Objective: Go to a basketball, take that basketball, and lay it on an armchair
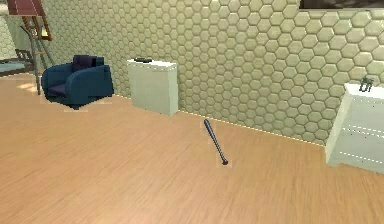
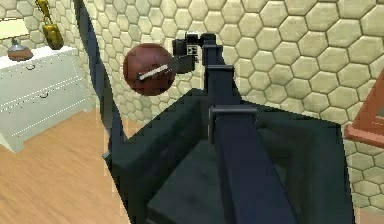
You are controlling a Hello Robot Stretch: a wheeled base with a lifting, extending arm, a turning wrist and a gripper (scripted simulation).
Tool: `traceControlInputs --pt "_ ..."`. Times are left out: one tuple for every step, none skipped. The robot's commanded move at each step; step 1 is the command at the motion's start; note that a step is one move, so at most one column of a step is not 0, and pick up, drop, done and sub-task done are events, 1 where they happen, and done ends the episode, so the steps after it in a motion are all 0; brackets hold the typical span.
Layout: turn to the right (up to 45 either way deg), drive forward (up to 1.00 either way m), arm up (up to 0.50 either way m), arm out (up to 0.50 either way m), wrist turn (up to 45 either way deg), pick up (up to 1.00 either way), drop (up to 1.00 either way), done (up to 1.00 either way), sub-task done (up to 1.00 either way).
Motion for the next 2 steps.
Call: traceControlInputs --pt "0.0 0.00 0.00 0.00 45.0 0.00 0.00 0.00 0.00" --pt "0.0 0.00 0.00 0.00 36.0 0.00 0.00 0.00 0.00"
